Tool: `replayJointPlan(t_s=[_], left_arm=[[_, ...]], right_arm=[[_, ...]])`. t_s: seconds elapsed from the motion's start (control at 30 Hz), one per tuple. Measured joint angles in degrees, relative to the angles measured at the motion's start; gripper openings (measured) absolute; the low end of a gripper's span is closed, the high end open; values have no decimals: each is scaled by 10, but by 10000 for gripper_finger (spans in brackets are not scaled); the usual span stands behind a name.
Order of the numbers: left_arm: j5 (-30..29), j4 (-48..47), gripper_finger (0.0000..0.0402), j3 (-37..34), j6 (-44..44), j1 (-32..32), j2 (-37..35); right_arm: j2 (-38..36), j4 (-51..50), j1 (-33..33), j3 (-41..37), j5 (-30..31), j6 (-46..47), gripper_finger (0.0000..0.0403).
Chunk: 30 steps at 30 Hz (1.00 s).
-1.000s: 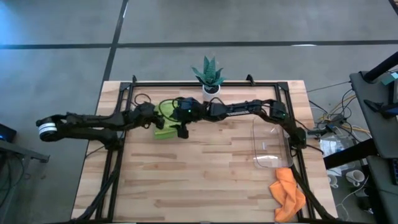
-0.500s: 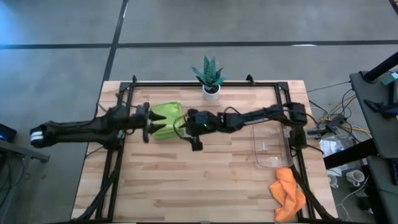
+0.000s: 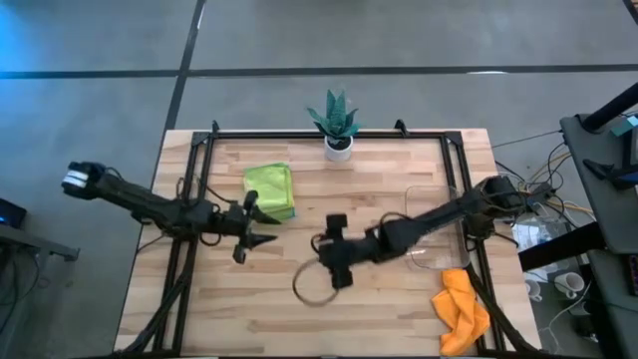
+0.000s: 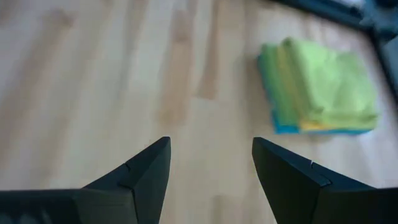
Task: Fold microfiber towels
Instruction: Fold the orange towel on the table
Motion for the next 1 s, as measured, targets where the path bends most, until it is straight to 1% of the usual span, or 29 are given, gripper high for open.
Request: replayJointPlan(t_s=[0.13, 0.2, 0.23, 0.33, 0.4, 0.43, 0.6, 0.8, 0.83, 0.9, 1.0], left_arm=[[-1, 80, 168, -1, -2, -31, 75], [2, 119, 168, 5, 0, -46, 106], [15, 135, 168, 10, 11, -54, 119], [83, 182, 168, 36, 58, -73, 150], [112, 184, 168, 56, 79, -81, 166], [115, 183, 168, 64, 86, -83, 174], [115, 183, 168, 94, 103, -83, 210], [116, 183, 168, 102, 104, -82, 234], [116, 183, 168, 102, 104, -82, 234], [116, 183, 168, 104, 104, -82, 233], [116, 185, 168, 104, 105, -82, 227]], right_arm=[[0, -63, 57, 43, 7, 115, 224], [0, -98, 84, 62, 25, 162, 224], [1, -112, 97, 71, 37, 181, 224], [4, -139, 129, 89, 74, 242, 224], [5, -143, 143, 98, 79, 285, 224], [5, -143, 150, 100, 80, 306, 224], [5, -143, 186, 102, 82, 414, 224], [18, -146, 233, 102, 87, 529, 224], [26, -155, 240, 103, 79, 550, 224], [39, -176, 251, 105, 33, 604, 224], [49, -231, 270, 105, -67, 713, 224]])
